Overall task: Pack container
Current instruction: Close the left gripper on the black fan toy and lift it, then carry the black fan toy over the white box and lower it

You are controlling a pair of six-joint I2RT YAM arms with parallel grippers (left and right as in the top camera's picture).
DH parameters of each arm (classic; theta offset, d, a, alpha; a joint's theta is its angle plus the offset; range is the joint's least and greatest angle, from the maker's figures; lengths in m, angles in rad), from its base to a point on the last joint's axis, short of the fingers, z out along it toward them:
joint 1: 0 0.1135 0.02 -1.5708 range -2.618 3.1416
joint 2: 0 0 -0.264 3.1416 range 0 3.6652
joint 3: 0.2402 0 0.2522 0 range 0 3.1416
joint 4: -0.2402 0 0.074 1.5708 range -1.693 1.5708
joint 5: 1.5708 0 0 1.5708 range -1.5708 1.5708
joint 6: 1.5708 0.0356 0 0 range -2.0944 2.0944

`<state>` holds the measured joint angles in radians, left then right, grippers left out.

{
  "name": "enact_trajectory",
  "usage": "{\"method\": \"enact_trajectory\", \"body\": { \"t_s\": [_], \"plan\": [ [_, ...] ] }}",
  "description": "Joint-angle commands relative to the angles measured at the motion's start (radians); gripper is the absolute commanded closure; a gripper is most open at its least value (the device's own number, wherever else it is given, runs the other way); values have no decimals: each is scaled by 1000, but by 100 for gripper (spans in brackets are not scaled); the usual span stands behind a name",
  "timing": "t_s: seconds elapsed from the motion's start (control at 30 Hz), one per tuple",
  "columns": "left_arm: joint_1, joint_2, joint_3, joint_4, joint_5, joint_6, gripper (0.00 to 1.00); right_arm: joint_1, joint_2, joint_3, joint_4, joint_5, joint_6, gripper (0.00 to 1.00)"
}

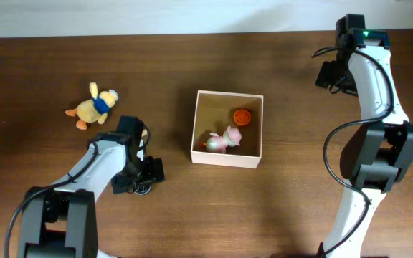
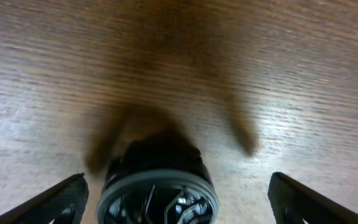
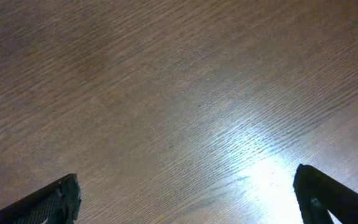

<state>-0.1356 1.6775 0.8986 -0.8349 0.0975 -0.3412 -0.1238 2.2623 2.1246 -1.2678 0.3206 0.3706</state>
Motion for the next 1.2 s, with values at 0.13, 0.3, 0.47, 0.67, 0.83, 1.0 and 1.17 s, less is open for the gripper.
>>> {"method": "enact_trajectory", "body": {
  "t_s": [0.13, 0.3, 0.47, 0.67, 0.83, 1.0, 1.17],
  "plan": [
    [-2, 12, -78, 65, 7, -10, 11, -3, 2, 1, 1, 2, 16, 1],
    [-2, 12, -81, 73, 6, -10, 23, -3, 2, 1, 1, 2, 16, 1],
    [-2, 12, -80, 76, 7, -10, 49, -3, 2, 1, 0, 2, 16, 1],
    [-2, 12, -79, 73, 8, -10, 58, -3, 2, 1, 1, 2, 16, 1],
    [-2, 12, -40, 37, 7, -6, 58, -3, 2, 1, 0, 2, 16, 1],
    [-2, 12, 107, -58, -19, 19, 58, -3, 2, 1, 1, 2, 16, 1],
    [-2, 12, 326, -149, -20, 74, 59, -3, 2, 1, 1, 2, 16, 1]
  ]
}}
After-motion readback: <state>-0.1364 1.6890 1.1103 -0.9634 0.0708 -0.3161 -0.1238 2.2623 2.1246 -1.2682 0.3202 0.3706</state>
